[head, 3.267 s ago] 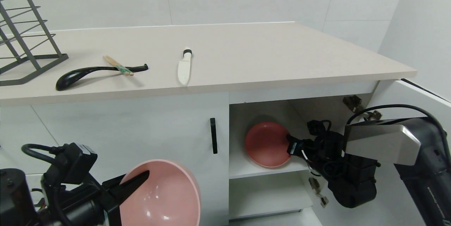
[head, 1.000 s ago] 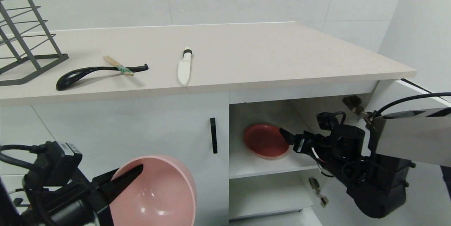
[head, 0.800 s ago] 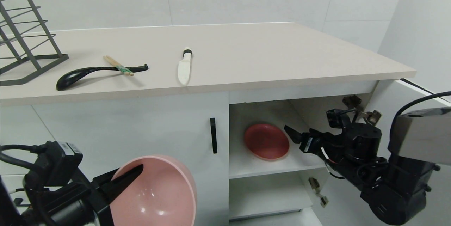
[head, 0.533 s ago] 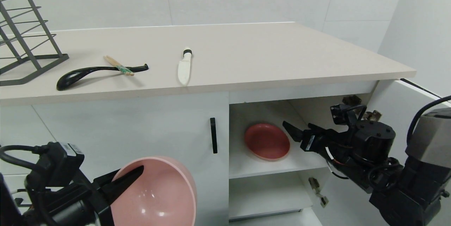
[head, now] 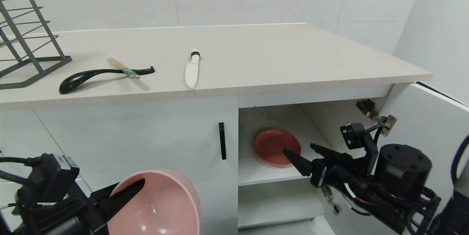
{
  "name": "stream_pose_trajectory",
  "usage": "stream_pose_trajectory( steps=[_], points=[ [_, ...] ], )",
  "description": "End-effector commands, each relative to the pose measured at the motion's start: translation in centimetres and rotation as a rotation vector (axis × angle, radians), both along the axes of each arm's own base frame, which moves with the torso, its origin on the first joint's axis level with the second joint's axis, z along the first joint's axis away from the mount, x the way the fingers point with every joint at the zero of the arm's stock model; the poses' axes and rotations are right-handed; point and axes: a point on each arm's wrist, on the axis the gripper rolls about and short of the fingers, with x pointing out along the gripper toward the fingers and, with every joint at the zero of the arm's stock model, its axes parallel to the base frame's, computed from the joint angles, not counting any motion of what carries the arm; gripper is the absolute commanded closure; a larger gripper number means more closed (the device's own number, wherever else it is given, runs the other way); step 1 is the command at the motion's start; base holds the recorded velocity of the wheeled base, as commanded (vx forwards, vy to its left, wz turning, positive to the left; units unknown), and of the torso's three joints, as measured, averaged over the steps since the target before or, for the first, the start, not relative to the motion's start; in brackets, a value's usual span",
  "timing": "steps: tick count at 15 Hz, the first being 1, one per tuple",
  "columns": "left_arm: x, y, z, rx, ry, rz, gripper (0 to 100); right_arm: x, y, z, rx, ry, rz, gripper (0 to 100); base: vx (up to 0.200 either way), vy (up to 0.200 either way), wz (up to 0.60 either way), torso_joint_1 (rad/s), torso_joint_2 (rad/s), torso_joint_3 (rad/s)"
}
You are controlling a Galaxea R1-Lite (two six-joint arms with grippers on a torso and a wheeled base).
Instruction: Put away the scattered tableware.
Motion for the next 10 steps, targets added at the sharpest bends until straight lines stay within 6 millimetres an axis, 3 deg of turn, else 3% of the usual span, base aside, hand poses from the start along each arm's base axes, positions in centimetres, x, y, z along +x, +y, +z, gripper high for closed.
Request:
stream_pose_trajectory(
  steps=[1, 3, 5, 10],
  points=[
    [-0.6, -0.1, 0.9, -0.020, -0.065, -0.040, 100, -3.7, 0.0, 1.1, 0.001, -0.002, 0.096, 0, 0.000, 0.000, 0.00, 0.000, 0.00, 0.000],
    [-0.2, -1.5, 1.9, -0.037, -0.085, -0.116, 100, -5.4, -0.6, 1.2, -0.009, 0.011, 0.131, 0, 0.000, 0.000, 0.00, 0.000, 0.00, 0.000],
    [0.9, -3.2, 2.0, -0.018, -0.066, -0.174, 100, -5.8, -0.7, 1.7, -0.002, -0.008, 0.141, 0, 0.000, 0.000, 0.00, 0.000, 0.00, 0.000],
    [3.6, -7.3, 0.2, 0.187, -0.120, -0.301, 100, -6.6, -1.8, 3.7, 0.057, -0.084, 0.126, 0, 0.000, 0.000, 0.00, 0.000, 0.00, 0.000]
  ],
)
